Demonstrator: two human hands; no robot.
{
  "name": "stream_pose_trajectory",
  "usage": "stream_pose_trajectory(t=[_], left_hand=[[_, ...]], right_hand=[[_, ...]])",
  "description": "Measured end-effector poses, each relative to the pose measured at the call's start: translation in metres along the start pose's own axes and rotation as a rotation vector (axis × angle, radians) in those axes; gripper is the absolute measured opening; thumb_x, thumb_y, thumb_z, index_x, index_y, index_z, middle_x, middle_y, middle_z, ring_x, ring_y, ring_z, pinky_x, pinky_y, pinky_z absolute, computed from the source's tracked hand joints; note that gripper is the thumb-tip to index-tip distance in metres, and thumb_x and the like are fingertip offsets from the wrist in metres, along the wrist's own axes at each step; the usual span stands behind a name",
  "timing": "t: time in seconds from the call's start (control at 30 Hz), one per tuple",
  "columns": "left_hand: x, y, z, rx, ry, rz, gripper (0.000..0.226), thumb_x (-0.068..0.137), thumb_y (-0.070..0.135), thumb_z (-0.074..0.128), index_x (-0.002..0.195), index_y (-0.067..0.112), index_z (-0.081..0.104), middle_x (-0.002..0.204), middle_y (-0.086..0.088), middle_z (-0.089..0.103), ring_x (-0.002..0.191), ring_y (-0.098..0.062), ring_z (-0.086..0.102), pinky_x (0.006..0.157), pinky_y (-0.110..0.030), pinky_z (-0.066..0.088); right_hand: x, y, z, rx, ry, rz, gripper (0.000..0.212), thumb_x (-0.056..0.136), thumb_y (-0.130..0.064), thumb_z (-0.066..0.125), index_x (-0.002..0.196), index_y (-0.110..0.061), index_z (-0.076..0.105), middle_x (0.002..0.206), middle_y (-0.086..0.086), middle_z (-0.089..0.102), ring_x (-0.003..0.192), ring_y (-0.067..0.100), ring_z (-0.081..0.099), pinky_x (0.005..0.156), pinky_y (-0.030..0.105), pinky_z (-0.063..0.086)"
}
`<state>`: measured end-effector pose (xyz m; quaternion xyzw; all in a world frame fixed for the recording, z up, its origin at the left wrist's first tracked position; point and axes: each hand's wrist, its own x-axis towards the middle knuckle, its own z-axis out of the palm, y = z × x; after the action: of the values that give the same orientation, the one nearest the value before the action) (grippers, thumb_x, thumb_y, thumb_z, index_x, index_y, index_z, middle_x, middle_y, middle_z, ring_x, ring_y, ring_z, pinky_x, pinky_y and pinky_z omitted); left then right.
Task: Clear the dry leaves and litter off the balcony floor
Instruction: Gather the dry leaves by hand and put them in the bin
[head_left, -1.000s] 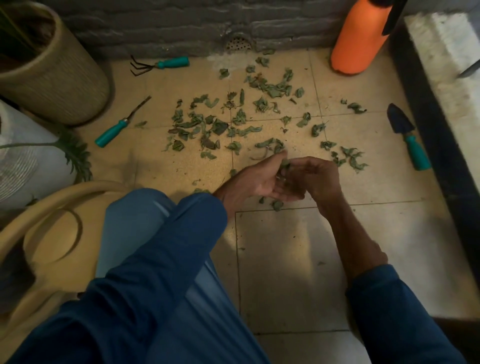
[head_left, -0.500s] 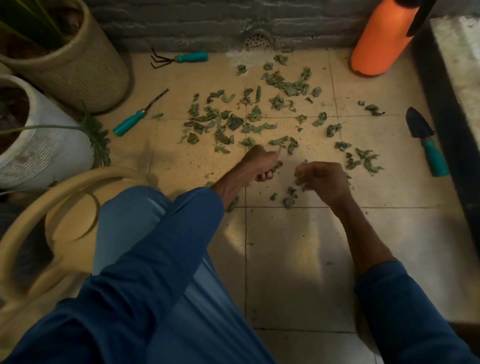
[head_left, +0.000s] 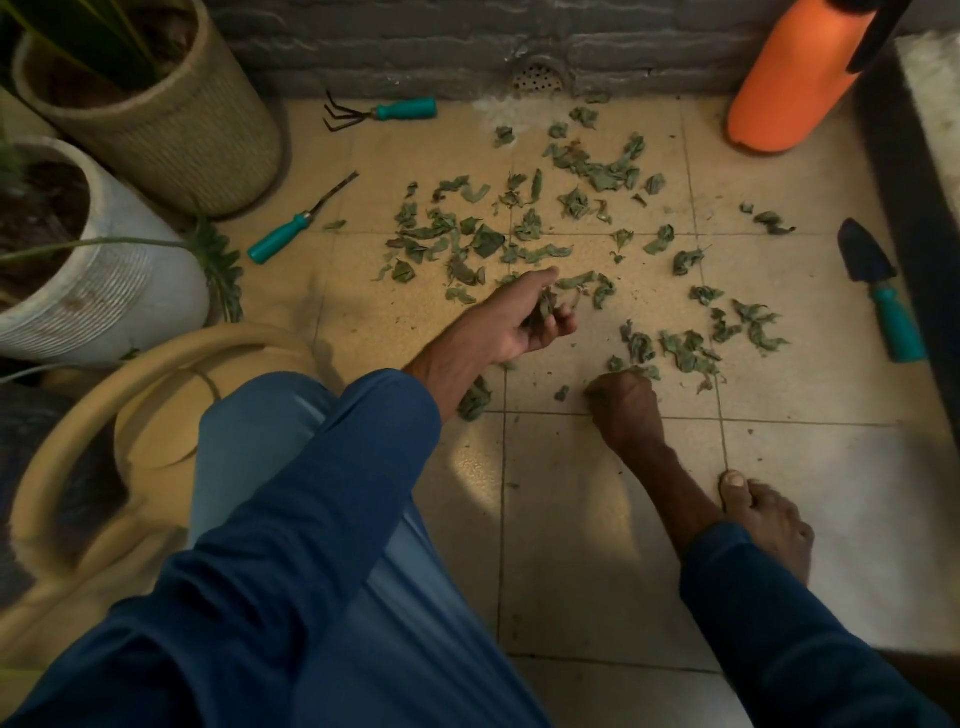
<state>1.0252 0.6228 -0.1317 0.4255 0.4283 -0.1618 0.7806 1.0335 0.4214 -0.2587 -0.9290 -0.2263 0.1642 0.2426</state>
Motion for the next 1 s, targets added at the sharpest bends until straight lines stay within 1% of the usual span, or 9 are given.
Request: stream_pose_trajectory(t=[0.1, 0.17, 0.3, 0.4, 0.57, 0.67, 0.8, 0.9, 1.0], left_hand=[[-0.002, 0.002, -0.003, -0.007, -0.002, 0.032, 0.02, 0.105, 0.027, 0.057, 0.101, 0.007, 0.055, 0.065, -0.006, 0.068, 0.049, -0.008, 0.058, 0.035, -0.01, 0.035], [-0.001, 0.005, -0.003, 0.03, 0.006, 0.076, 0.012, 0.104, 0.023, 0.057, 0.105, 0.01, 0.056, 0.059, 0.002, 0.059, 0.043, -0.004, 0.045, 0.035, -0.011, 0.027], [0.001, 0.007, -0.004, 0.06, 0.034, 0.126, 0.03, 0.105, 0.025, 0.056, 0.077, 0.017, 0.049, 0.052, 0.008, 0.043, 0.038, -0.004, 0.032, 0.035, -0.017, 0.02], [0.003, 0.008, -0.009, 0.01, 0.038, 0.13, 0.039, 0.107, 0.026, 0.049, 0.069, 0.02, 0.045, 0.053, 0.007, 0.046, 0.038, -0.006, 0.034, 0.034, -0.018, 0.02], [0.004, 0.009, -0.018, -0.015, 0.128, 0.121, 0.036, 0.11, 0.028, 0.041, 0.076, 0.019, 0.048, 0.064, 0.003, 0.052, 0.042, -0.007, 0.038, 0.033, -0.017, 0.023], [0.003, 0.009, -0.019, -0.01, 0.202, 0.1, 0.037, 0.109, 0.031, 0.042, 0.076, 0.018, 0.052, 0.065, 0.003, 0.056, 0.046, -0.01, 0.04, 0.035, -0.017, 0.023], [0.006, 0.008, -0.02, 0.022, 0.27, 0.116, 0.04, 0.108, 0.035, 0.041, 0.077, 0.015, 0.055, 0.067, -0.002, 0.057, 0.049, -0.014, 0.043, 0.041, -0.018, 0.026], [0.005, 0.01, -0.019, 0.033, 0.252, 0.114, 0.042, 0.108, 0.039, 0.038, 0.081, 0.013, 0.055, 0.068, -0.003, 0.055, 0.05, -0.015, 0.044, 0.044, -0.02, 0.03], [-0.001, 0.014, -0.017, 0.028, 0.184, 0.099, 0.042, 0.109, 0.044, 0.037, 0.1, 0.008, 0.057, 0.068, -0.004, 0.053, 0.055, -0.015, 0.047, 0.049, -0.023, 0.039]], right_hand=[[0.004, -0.006, -0.006, 0.094, -0.006, -0.039, 0.01, 0.09, -0.004, 0.07, 0.097, -0.008, 0.077, 0.097, 0.005, 0.075, 0.078, 0.01, 0.067, 0.073, 0.017, 0.055], [0.008, -0.016, -0.01, 0.126, 0.001, -0.086, 0.008, 0.086, -0.003, 0.075, 0.093, -0.006, 0.078, 0.092, 0.004, 0.075, 0.072, 0.01, 0.064, 0.063, 0.006, 0.046], [0.01, -0.028, 0.0, 0.098, -0.004, -0.17, 0.008, 0.084, -0.002, 0.077, 0.091, -0.007, 0.077, 0.096, 0.008, 0.069, 0.078, 0.015, 0.058, 0.067, 0.022, 0.048], [0.003, -0.029, 0.02, -0.008, -0.024, -0.155, 0.008, 0.091, -0.003, 0.068, 0.096, -0.007, 0.073, 0.105, 0.01, 0.062, 0.084, 0.013, 0.054, 0.069, 0.016, 0.042], [-0.001, -0.035, 0.021, 0.048, -0.042, -0.094, 0.013, 0.089, -0.004, 0.071, 0.098, -0.01, 0.077, 0.1, 0.006, 0.075, 0.083, 0.013, 0.069, 0.08, 0.029, 0.06], [0.007, -0.048, 0.002, 0.256, 0.044, -0.034, 0.006, 0.085, -0.012, 0.079, 0.089, -0.015, 0.079, 0.088, -0.001, 0.077, 0.07, 0.002, 0.068, 0.073, 0.027, 0.062], [0.024, -0.088, -0.042, 0.624, 0.08, 0.111, 0.013, 0.078, -0.016, 0.087, 0.089, -0.016, 0.079, 0.082, -0.003, 0.078, 0.073, 0.01, 0.075, 0.07, 0.025, 0.062], [0.032, -0.117, -0.069, 0.779, 0.125, 0.031, 0.02, 0.074, -0.013, 0.089, 0.091, -0.008, 0.078, 0.081, 0.003, 0.078, 0.073, 0.017, 0.075, 0.067, 0.025, 0.061], [0.039, -0.136, -0.075, 0.665, 0.135, -0.081, 0.015, 0.075, -0.01, 0.087, 0.088, -0.009, 0.079, 0.076, -0.004, 0.075, 0.062, 0.0, 0.069, 0.058, 0.012, 0.053]])
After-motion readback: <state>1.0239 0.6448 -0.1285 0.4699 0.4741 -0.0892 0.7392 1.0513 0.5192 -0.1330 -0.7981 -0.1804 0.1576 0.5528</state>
